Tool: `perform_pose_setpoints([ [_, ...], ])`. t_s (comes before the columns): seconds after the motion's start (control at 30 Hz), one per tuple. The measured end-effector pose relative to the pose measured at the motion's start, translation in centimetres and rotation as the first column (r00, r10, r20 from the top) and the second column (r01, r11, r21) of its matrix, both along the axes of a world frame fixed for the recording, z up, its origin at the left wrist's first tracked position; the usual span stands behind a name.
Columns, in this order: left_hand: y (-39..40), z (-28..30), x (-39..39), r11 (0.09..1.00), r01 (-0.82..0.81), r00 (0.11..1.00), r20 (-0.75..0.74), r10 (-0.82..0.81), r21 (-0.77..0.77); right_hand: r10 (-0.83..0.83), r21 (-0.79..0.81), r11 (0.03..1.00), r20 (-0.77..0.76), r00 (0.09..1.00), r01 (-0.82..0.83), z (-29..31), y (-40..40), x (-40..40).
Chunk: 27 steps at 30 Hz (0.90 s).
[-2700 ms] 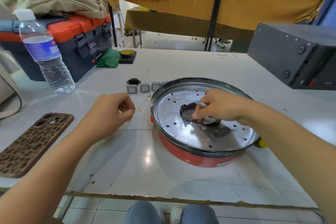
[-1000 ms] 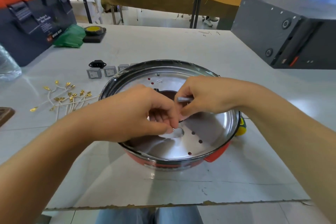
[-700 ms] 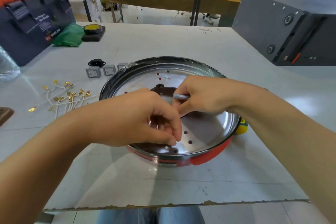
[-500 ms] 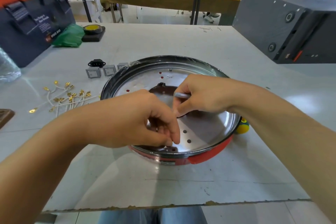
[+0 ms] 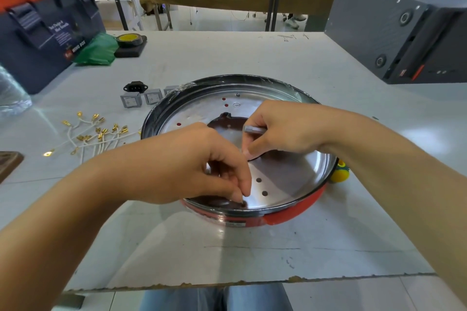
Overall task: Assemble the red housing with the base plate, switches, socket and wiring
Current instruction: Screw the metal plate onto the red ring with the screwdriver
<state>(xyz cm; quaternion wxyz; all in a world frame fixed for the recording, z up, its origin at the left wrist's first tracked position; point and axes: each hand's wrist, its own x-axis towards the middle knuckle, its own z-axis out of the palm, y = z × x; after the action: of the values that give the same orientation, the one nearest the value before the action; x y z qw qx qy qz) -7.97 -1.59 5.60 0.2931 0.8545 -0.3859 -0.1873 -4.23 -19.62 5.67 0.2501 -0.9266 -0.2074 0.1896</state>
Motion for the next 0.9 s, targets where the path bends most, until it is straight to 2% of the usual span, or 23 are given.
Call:
perform_pose_setpoints([
  [0.3, -0.2, 0.0, 0.1, 0.999, 0.045, 0.999, 0.029, -0.045, 0.031, -0.009, 0.019, 1.000, 0.002, 1.000, 0.009, -0.1, 0.0, -0.1],
  [0.73, -0.3, 0.0, 0.2, 0.999, 0.043, 0.995, -0.091, -0.041, 0.018, 0.004, 0.026, 1.000, 0.052, 0.999, -0.005, 0.1, -0.2, -0.7],
  [0.8, -0.3, -0.1, 0.2, 0.999, 0.039, 0.994, -0.100, -0.037, 0.017, -0.006, 0.084, 0.996, 0.060, 0.998, 0.001, 0.4, -0.2, -1.1],
  [0.9, -0.3, -0.2, 0.1, 1.000, 0.026, 0.994, -0.108, -0.026, 0.000, -0.071, 0.300, 0.953, 0.077, 0.995, 0.044, 1.0, -0.5, -1.8],
])
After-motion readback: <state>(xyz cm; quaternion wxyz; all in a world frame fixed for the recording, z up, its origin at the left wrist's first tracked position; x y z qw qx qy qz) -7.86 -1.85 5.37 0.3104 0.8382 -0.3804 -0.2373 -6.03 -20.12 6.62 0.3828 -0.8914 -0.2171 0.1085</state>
